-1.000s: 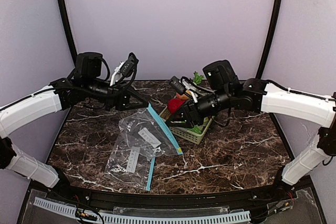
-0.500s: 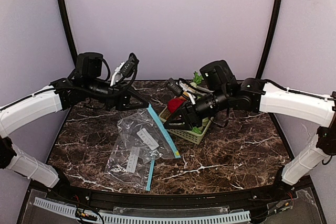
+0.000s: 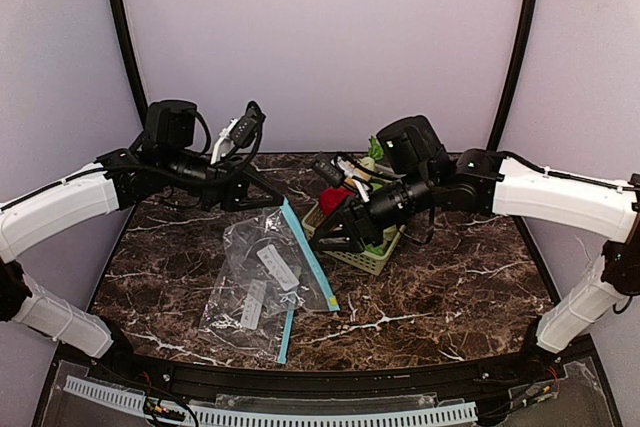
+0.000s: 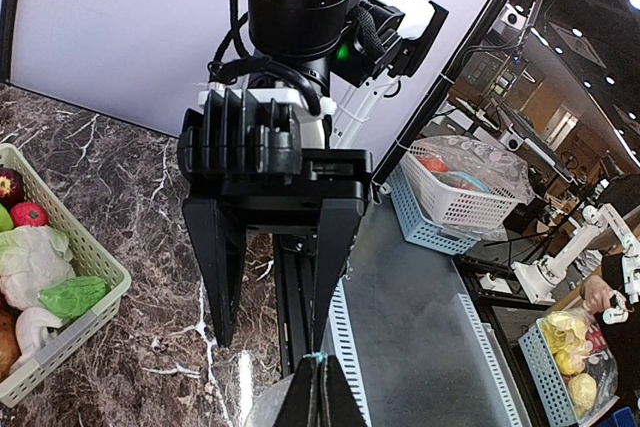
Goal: Place the food in the zip-top bag and seal the zipper
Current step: Pass from the left arm to the right
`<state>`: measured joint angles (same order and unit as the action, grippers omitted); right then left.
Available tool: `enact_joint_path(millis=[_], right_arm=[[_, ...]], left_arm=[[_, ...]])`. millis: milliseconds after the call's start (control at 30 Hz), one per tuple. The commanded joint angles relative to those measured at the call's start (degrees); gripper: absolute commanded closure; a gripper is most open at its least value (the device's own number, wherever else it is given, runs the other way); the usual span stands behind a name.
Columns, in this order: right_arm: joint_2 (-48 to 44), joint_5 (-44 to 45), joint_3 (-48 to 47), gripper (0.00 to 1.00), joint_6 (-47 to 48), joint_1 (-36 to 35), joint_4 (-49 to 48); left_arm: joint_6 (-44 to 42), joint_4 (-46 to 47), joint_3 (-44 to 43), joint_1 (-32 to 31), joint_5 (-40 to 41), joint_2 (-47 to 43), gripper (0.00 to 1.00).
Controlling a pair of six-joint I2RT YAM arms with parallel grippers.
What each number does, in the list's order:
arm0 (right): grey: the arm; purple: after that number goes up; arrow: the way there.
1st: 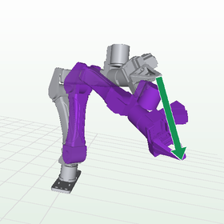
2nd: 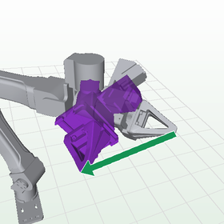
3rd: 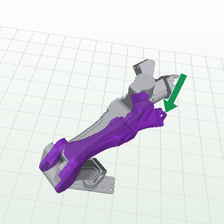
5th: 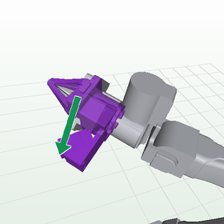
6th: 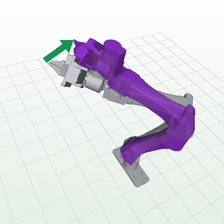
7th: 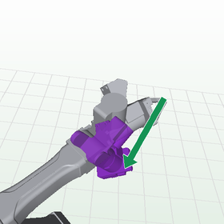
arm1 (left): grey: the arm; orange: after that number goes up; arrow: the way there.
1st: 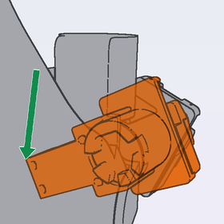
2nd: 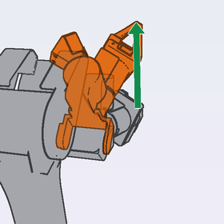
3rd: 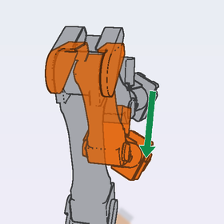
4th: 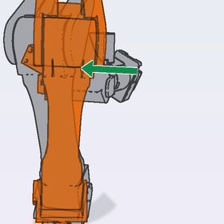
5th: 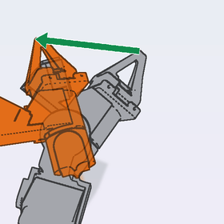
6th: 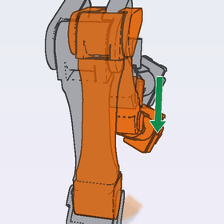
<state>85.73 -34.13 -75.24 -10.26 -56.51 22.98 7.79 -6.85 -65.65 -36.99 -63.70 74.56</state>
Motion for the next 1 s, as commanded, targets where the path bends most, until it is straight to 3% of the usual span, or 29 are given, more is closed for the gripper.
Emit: enact_joint_path(millis=[0,433,700,867,967], right_arm=[[1.0,-0.9,-2.1,0.53,0.7,-0.7,0.1],[2.7,-1.2,-4.1,0.60,0.6,-2.2,0.0],[2.8,-4.4,-2.7,0.68,-2.2,-3.0,-6.0],[3.8,-4.9,-2.8,0.67,-2.8,-3.6,-7.1],[4.1,-5.1,-2.8,0.61,-3.2,-3.9,-7.7]], left_arm=[[0.2,1.4,-1.2,-0.3,-1.6,0.2,0.99],[0.6,1.7,-1.2,-0.3,-2.4,0.2,0.99],[0.5,1.8,-1.2,-0.3,-2.4,-0.1,0.99],[0.4,1.8,-1.1,-0.3,-2.3,-0.4,0.99],[0.5,1.8,-1.1,-0.3,-2.4,-0.7,0.99]])
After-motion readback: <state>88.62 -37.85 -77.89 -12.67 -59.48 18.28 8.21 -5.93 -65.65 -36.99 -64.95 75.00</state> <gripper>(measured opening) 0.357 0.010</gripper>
